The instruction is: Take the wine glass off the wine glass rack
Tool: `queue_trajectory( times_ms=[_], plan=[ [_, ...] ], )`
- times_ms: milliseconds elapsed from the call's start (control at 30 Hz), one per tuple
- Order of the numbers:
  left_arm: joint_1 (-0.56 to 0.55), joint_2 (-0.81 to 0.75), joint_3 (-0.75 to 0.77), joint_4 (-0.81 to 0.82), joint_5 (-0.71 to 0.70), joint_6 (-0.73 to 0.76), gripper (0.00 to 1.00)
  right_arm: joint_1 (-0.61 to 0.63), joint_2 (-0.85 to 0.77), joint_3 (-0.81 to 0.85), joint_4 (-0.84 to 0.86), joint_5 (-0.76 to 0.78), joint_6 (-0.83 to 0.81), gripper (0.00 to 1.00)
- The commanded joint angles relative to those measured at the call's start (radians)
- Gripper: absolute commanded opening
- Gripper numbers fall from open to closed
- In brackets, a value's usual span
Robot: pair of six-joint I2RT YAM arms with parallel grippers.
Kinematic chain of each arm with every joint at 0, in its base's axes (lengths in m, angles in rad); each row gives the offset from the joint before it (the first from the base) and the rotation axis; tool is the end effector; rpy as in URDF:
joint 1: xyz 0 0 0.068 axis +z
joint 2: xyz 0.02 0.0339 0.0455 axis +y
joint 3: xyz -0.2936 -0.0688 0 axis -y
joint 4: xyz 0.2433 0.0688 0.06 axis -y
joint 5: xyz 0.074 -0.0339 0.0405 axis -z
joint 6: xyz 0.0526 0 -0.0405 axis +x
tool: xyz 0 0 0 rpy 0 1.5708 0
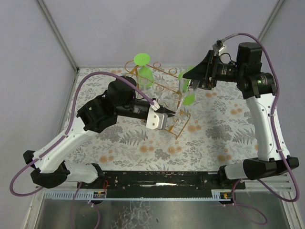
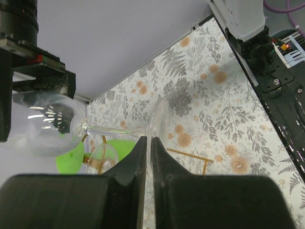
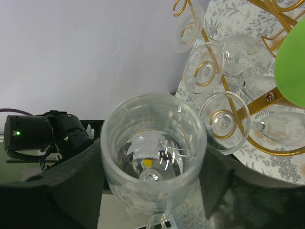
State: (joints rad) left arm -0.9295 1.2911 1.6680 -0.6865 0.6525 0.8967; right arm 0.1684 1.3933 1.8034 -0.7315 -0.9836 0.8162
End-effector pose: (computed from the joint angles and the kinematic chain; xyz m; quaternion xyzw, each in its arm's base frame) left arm 0.1260 -0.2221 0.5057 0.7210 0.3181 -0.2680 0.5542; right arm 0.2541 0.0876 0.5219 -0.0343 0.7657 0.5812 0.2733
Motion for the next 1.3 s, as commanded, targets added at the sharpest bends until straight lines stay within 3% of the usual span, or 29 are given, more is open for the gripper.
queue_trajectory(
  times_ms=[0, 200, 300, 367, 600, 767, 900, 1067, 1267],
  plan=[
    [-0.005, -0.010, 0.015, 0.144, -0.069, 0.016, 0.01, 0.012, 0.013, 0.096, -0.076, 0.038, -0.068, 0.47],
    [-0.003, 0.004, 0.047, 0.282, -0.257, -0.186, 0.51, 0.011, 0.115, 0.426, -0.286, 0.305, -0.212, 0.36],
    [0.012, 0.029, 0.115, 0.295, -0.355, -0.367, 0.64, 0.010, 0.176, 0.613, -0.356, 0.526, -0.291, 0.34],
    [0.037, 0.033, 0.140, 0.293, -0.389, -0.466, 0.69, 0.010, 0.173, 0.609, -0.344, 0.710, -0.354, 0.34],
    [0.237, 0.036, 0.202, 0.237, -0.385, -0.760, 0.73, 0.010, -0.010, 0.173, -0.026, 1.286, -0.612, 0.34],
    [0.383, 0.015, 0.207, 0.200, -0.330, -0.878, 0.75, 0.010, -0.087, -0.018, 0.163, 1.501, -0.718, 0.31],
    [0.458, -0.015, 0.169, 0.182, -0.297, -0.935, 0.79, 0.009, -0.143, -0.164, 0.326, 1.597, -0.786, 0.29],
    [0.512, -0.057, 0.106, 0.177, -0.278, -0.991, 0.81, 0.001, -0.234, -0.490, 0.636, 1.664, -0.883, 0.30],
    [0.548, -0.091, 0.049, 0.170, -0.266, -1.035, 0.85, -0.073, -0.318, -0.887, 1.049, 1.603, -0.892, 0.31]
  ],
)
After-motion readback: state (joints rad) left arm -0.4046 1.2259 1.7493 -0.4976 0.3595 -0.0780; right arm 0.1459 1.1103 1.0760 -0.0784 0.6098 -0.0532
